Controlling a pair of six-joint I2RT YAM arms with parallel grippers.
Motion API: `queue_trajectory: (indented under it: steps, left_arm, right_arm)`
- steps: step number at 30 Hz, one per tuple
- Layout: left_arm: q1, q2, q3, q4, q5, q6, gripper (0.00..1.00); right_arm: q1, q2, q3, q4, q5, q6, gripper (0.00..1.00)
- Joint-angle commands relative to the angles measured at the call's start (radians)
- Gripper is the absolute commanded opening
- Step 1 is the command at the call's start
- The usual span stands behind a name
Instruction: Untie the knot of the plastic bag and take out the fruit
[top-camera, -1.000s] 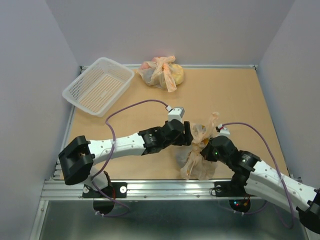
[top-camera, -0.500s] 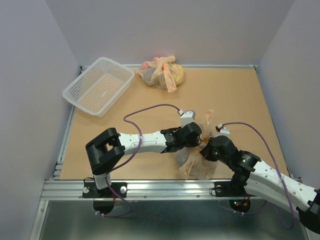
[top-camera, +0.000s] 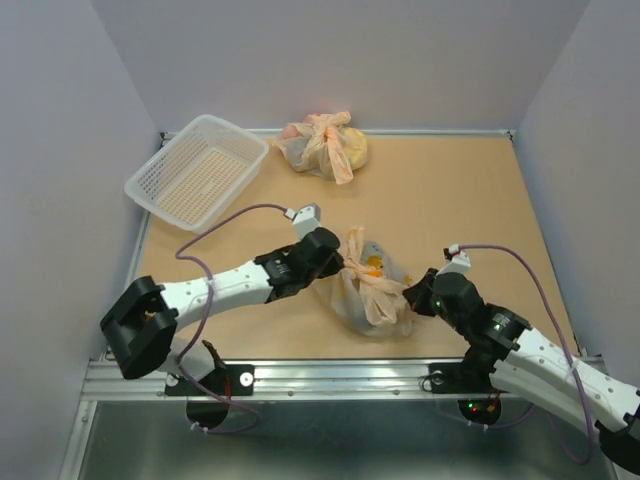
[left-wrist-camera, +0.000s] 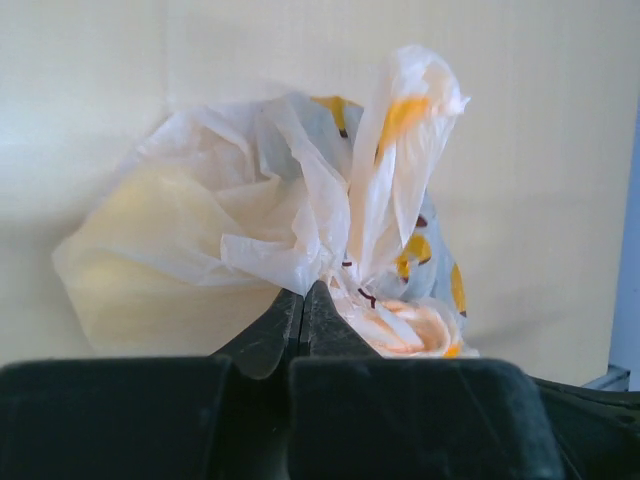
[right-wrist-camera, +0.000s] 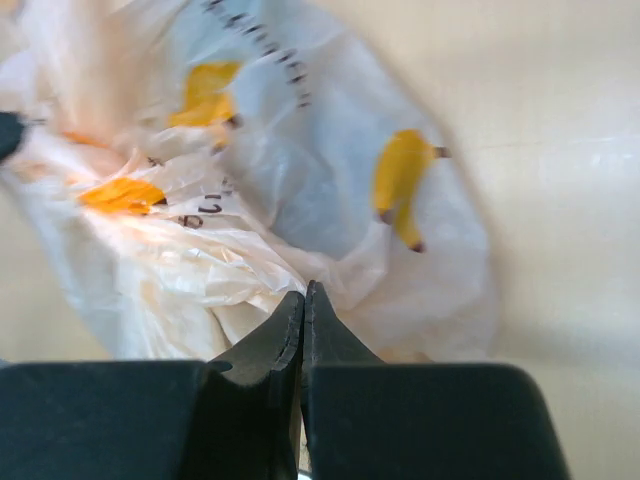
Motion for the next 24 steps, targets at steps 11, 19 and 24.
queue_trajectory:
  steps: [11,19,24]
  left_arm:
    - [0.352,-0.613,-0.367,-0.101,-0.044,0.072,0.0]
    - [0.348,-0.524,-0.295,-0.015,0.134,0.211,0.0]
    - [0.345,-0.516,-0.226,-0.047,0.139,0.236,0.0]
  right_arm:
    - [-0.002,0.048,0.239,-0.077,0.248,-0.231,0.0]
    - [-0.002,0.302,0.5,-0.004,-0.166,-0.583,0.72]
    - [-0.002,0.411,0.638,-0.006,-0.366,-0.733,0.84]
